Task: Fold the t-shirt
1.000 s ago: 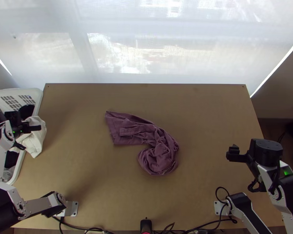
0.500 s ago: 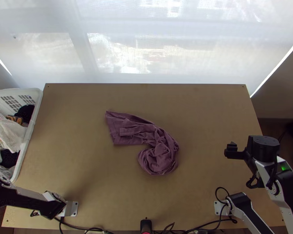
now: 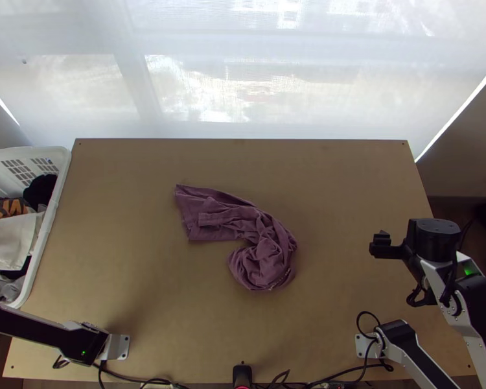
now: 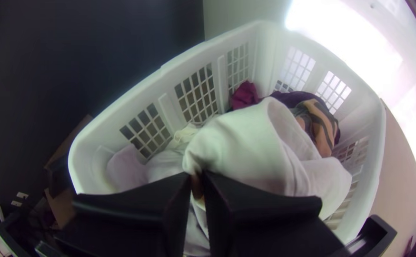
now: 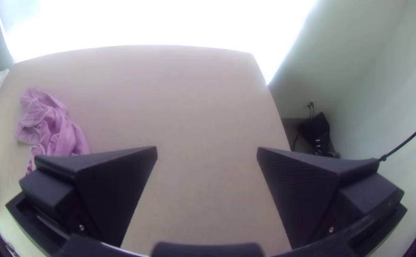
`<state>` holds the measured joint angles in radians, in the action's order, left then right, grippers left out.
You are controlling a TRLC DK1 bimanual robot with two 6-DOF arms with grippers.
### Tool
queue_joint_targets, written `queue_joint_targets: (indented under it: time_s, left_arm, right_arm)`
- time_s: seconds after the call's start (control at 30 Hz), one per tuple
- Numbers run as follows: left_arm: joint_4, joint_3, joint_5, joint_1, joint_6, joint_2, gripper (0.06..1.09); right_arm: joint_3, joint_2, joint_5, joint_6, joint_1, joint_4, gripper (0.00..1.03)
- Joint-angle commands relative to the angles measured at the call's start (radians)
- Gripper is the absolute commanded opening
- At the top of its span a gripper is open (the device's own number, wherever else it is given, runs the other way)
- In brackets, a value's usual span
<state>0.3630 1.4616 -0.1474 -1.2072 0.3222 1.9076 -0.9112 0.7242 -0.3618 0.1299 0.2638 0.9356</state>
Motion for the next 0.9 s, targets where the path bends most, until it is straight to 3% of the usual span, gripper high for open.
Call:
queue_joint_targets:
  time_s: [0.0,0.03,0.07,0.13,0.5,0.87]
  left_arm:
    - [0.017,-0.027,-0.043,-0.06,-0.026,0.028,0.6]
    - [0.037,-0.018,-0.054,-0.054,-0.038,0.018,0.77]
    - [0.065,-0.006,-0.07,-0.048,-0.045,0.007,0.86]
    - [0.122,0.029,-0.098,-0.031,-0.064,-0.013,0.95]
    - [0.464,0.141,-0.285,0.147,-0.11,-0.274,0.95]
    - [0.656,0.141,-0.285,0.66,-0.296,-0.636,1.0]
  right_arm:
    - [-0.009,0.004,0.0,-0.001,0.005,0.006,0.98]
    - [-0.009,0.004,0.0,-0.001,0.006,0.006,0.98]
    - [-0.009,0.004,0.0,-0.001,0.009,0.005,0.98]
    - [-0.012,0.006,0.0,0.0,0.022,0.005,0.98]
    - [-0.02,0.011,0.001,0.01,0.057,-0.014,0.98]
    - [-0.037,0.001,0.001,0.007,0.086,-0.015,0.98]
